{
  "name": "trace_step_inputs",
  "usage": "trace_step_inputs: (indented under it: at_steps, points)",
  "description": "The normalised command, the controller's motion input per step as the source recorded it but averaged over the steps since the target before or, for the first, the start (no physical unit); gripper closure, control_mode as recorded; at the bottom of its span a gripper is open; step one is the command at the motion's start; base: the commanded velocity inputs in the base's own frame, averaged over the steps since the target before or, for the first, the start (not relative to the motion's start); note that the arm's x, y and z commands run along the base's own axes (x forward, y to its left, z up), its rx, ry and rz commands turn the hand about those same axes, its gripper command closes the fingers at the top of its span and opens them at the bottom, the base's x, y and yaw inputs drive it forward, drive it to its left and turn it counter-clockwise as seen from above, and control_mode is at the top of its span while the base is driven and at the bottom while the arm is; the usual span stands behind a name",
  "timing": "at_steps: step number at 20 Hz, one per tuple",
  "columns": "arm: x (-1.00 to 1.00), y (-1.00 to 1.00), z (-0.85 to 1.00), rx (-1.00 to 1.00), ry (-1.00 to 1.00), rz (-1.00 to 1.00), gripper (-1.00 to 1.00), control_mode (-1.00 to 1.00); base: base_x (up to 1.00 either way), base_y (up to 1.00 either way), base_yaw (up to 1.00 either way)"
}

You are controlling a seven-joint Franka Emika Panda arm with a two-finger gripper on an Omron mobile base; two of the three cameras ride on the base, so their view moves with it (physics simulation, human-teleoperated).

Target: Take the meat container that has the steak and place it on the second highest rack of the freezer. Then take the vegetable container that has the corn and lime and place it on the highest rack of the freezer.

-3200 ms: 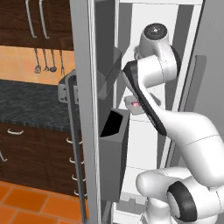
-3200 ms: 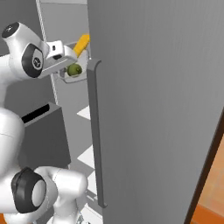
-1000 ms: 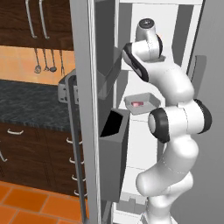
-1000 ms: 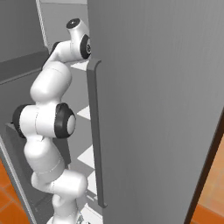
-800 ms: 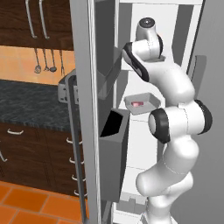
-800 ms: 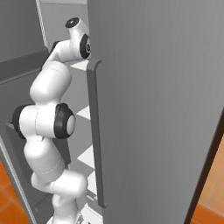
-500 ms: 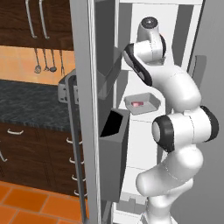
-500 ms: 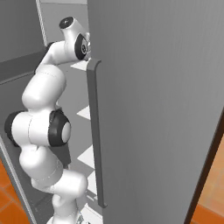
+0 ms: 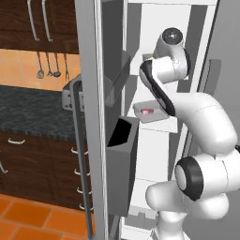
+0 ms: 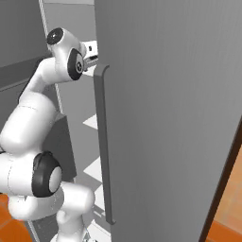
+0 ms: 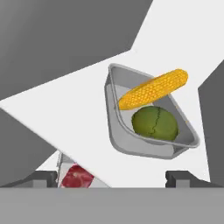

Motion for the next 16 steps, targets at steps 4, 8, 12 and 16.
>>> trace_step_inputs:
  at_steps: [4, 8, 12, 16]
  points:
    - [-0.99, 0.0, 0.0, 0.0, -0.15, 0.0, -1.0, -1.0, 0.0, 0.0, 0.0]
    - [-1.0, 0.0, 0.0, 0.0, -0.13, 0.0, -1.0, -1.0, 0.0, 0.0, 0.0]
    - [-1.0, 0.0, 0.05, 0.0, -0.18, 0.0, -1.0, -1.0, 0.0, 0.0, 0.0]
    - [-1.0, 0.01, 0.16, 0.0, -0.22, 0.0, -1.0, -1.0, 0.0, 0.0, 0.0]
